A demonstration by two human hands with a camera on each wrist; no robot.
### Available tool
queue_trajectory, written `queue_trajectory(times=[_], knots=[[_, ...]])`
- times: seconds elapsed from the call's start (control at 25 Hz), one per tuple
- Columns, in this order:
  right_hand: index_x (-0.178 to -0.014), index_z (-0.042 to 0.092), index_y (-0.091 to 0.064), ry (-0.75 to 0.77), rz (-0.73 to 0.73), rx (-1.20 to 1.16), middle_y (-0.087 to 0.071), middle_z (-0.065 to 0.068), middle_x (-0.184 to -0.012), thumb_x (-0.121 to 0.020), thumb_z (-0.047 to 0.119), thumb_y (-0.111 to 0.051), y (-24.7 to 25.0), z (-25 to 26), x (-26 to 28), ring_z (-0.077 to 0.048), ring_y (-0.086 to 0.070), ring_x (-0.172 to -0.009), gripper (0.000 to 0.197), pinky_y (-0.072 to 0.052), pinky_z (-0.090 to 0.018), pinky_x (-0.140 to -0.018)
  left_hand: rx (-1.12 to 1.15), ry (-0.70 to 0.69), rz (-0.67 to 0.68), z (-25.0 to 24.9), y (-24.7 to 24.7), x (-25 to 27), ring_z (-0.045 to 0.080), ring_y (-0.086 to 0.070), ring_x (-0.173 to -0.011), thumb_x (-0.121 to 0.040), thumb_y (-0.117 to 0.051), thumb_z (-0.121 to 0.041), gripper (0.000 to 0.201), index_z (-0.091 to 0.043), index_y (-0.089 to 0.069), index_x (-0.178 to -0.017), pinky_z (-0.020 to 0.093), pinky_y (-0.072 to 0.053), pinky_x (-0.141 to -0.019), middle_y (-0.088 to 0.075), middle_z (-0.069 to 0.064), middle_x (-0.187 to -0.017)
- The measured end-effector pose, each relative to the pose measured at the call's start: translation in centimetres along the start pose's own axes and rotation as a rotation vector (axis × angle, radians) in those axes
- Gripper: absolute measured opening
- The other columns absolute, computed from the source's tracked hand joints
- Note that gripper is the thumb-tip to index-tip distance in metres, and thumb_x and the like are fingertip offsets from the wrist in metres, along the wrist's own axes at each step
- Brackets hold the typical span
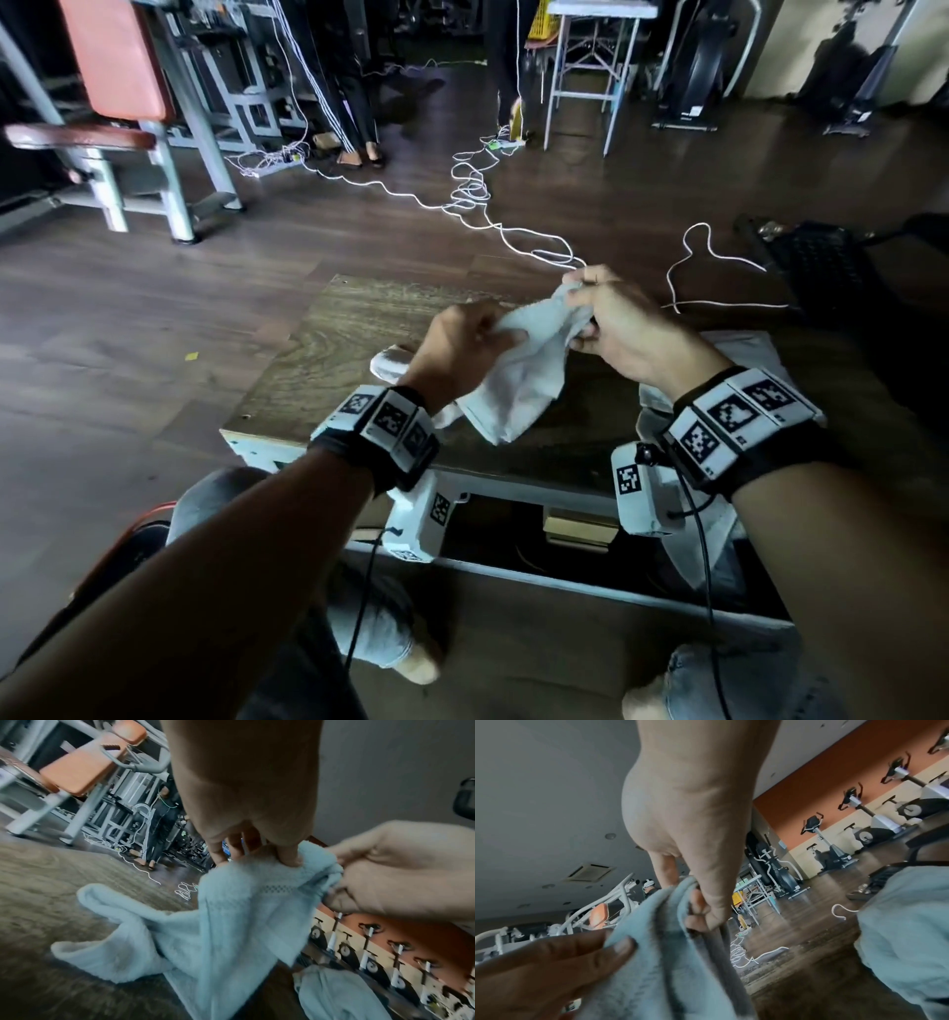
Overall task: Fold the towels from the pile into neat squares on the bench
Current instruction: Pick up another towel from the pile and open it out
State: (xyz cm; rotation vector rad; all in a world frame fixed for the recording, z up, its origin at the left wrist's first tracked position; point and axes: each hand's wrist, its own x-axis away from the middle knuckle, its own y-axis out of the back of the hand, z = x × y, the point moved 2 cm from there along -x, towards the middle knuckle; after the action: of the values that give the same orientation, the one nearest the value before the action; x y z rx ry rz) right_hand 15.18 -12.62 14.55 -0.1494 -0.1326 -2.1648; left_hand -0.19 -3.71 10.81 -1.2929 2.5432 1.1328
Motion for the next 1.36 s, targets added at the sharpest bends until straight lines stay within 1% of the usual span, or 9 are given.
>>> queue_trajectory(times=[0.24, 0.44, 0.52, 0.64, 0.76, 0.96, 1.04, 1.2, 1.36], knots=[[-0.102, 0.021, -0.062, 0.067, -0.008, -0.049, -0.054, 0.009, -0.053, -0.099, 0.009, -0.047, 1.7, -0.9, 0.4, -0.013, -0.053, -0.057, 0.019, -0.048, -0.029, -0.064, 0.117, 0.154, -0.123, 1.4, 2.1, -1.8, -0.001, -0.035, -0.051, -0.099, -0.051, -0.030, 0.043, -0.011, -0.049, -0.061, 0.024, -0.033, -0.054, -0.040, -0.008, -0.057], [-0.106, 0.020, -0.060, 0.194, 0.229, 0.400, -0.061, 0.006, -0.085, -0.086, 0.012, -0.073, -0.3, -2.5, 2.3, -0.008, -0.058, -0.074, 0.025, -0.048, -0.015, -0.063, 0.281, 0.302, -0.117, 2.9, 1.1, -3.2, 0.015, -0.050, -0.068, -0.090, -0.046, -0.049, 0.058, 0.006, -0.060, -0.080, 0.040, -0.052, -0.068, -0.055, 0.004, -0.071], [-0.104, 0.027, -0.057, 0.229, 0.344, 0.544, -0.063, 0.011, -0.094, -0.076, 0.019, -0.082, -1.9, -4.3, 2.9, -0.006, -0.060, -0.084, 0.038, -0.050, -0.020, -0.074, 0.298, 0.341, -0.110, 2.5, 0.4, -3.4, 0.017, -0.054, -0.069, -0.087, -0.046, -0.052, 0.060, 0.005, -0.062, -0.081, 0.042, -0.054, -0.071, -0.059, 0.006, -0.071], [-0.093, 0.020, -0.061, 0.353, 0.216, 0.583, -0.064, 0.010, -0.085, -0.080, 0.014, -0.077, -2.8, -5.9, 2.5, -0.003, -0.059, -0.077, 0.021, -0.049, -0.026, -0.071, 0.218, 0.335, -0.141, 1.7, 0.0, -3.3, 0.021, -0.050, -0.064, -0.096, -0.050, -0.037, 0.045, -0.005, -0.055, -0.065, 0.033, -0.041, -0.064, -0.054, 0.008, -0.064], [-0.072, 0.015, -0.060, 0.418, 0.007, 0.542, -0.054, 0.007, -0.061, -0.092, 0.005, -0.055, -2.4, -5.7, 2.2, -0.008, -0.049, -0.056, 0.023, -0.040, -0.031, -0.057, 0.075, 0.262, -0.134, 1.2, 0.1, -2.5, 0.030, -0.061, -0.087, -0.089, -0.060, -0.040, 0.028, -0.012, -0.059, -0.089, 0.033, -0.046, -0.074, -0.064, 0.010, -0.087], [-0.062, 0.016, -0.057, 0.360, -0.191, 0.734, -0.054, 0.007, -0.059, -0.085, 0.017, -0.060, -1.8, -3.4, 1.8, -0.011, -0.050, -0.054, 0.023, -0.035, -0.026, -0.050, -0.075, -0.138, -0.171, -2.4, -0.4, 1.3, 0.007, -0.046, -0.092, -0.078, -0.068, -0.057, 0.044, -0.016, -0.062, -0.095, 0.030, -0.038, -0.088, -0.060, -0.009, -0.094], [-0.055, 0.017, -0.050, 0.365, -0.190, 0.784, -0.051, 0.006, -0.054, -0.076, 0.016, -0.061, -1.7, -3.1, 1.7, -0.019, -0.053, -0.055, 0.024, -0.036, -0.027, -0.050, 0.019, -0.054, -0.095, -2.3, -0.2, 1.7, 0.002, -0.051, -0.081, -0.074, -0.074, -0.056, 0.043, -0.018, -0.063, -0.092, 0.022, -0.042, -0.079, -0.061, -0.014, -0.084], [-0.074, 0.015, -0.070, 0.428, -0.255, 0.676, -0.066, 0.002, -0.068, -0.080, 0.032, -0.075, -0.2, -2.4, 2.3, -0.018, -0.062, -0.067, 0.018, -0.047, -0.031, -0.062, -0.091, -0.050, 0.075, 0.4, 1.1, 2.2, 0.008, -0.052, -0.057, -0.081, -0.071, -0.040, 0.030, -0.012, -0.061, -0.080, 0.024, -0.041, -0.056, -0.059, -0.008, -0.065], [-0.075, 0.003, -0.069, 0.417, -0.336, 0.572, -0.061, -0.010, -0.063, -0.082, 0.035, -0.072, 0.9, -2.1, 3.2, -0.014, -0.049, -0.058, 0.033, -0.038, -0.030, -0.055, -0.262, 0.129, -0.092, 1.9, 2.9, 3.5, 0.031, -0.065, -0.082, -0.079, -0.046, -0.035, 0.035, -0.013, -0.057, -0.104, 0.040, -0.053, -0.071, -0.071, 0.012, -0.093]])
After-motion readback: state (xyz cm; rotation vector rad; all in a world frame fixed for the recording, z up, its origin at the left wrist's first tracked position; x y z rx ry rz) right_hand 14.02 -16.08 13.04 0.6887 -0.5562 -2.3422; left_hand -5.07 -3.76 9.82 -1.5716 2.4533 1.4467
